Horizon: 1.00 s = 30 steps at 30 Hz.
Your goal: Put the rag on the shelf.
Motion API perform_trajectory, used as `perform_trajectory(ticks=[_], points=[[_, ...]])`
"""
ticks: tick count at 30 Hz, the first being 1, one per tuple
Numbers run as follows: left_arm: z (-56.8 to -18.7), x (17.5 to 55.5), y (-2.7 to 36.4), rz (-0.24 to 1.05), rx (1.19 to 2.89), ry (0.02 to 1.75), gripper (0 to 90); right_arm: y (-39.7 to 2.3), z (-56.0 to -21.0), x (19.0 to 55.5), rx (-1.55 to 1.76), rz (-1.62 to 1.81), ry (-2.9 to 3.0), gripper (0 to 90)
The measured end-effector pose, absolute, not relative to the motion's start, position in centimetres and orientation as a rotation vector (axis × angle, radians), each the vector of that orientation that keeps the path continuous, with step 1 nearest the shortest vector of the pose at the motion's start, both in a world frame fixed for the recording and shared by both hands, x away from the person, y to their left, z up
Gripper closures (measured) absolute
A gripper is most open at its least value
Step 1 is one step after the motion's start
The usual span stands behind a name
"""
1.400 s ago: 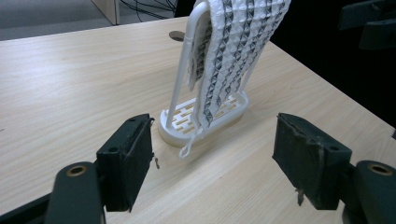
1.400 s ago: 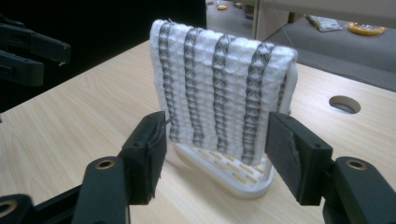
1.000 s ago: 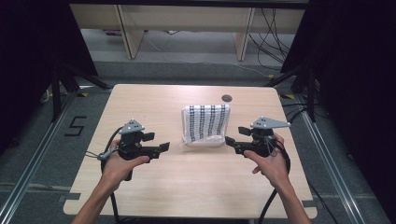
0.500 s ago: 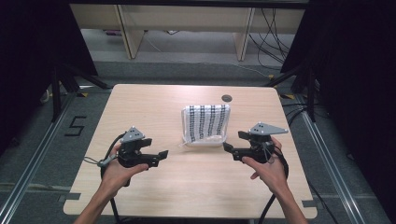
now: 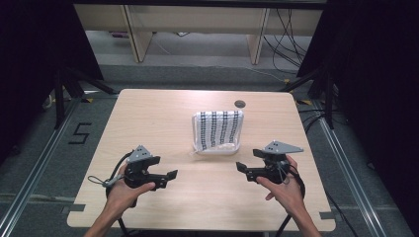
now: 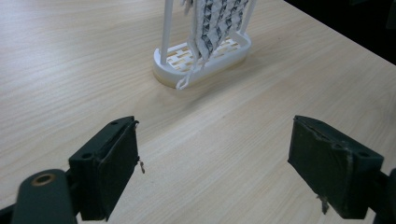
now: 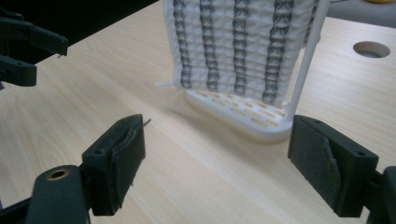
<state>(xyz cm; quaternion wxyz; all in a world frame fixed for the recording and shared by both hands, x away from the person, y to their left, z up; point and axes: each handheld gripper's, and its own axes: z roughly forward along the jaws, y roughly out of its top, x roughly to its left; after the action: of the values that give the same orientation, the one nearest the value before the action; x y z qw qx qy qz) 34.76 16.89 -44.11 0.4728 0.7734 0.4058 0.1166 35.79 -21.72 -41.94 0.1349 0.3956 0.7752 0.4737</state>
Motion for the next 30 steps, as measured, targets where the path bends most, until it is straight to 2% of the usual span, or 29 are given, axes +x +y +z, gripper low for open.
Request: perform_trajectory(ticks=[30], points=[[-47.1, 30.6, 17.9, 0.336, 1.961, 0.978, 15.0, -22.5, -45.8, 31.8, 1.175, 1.325, 2.331, 19.3]])
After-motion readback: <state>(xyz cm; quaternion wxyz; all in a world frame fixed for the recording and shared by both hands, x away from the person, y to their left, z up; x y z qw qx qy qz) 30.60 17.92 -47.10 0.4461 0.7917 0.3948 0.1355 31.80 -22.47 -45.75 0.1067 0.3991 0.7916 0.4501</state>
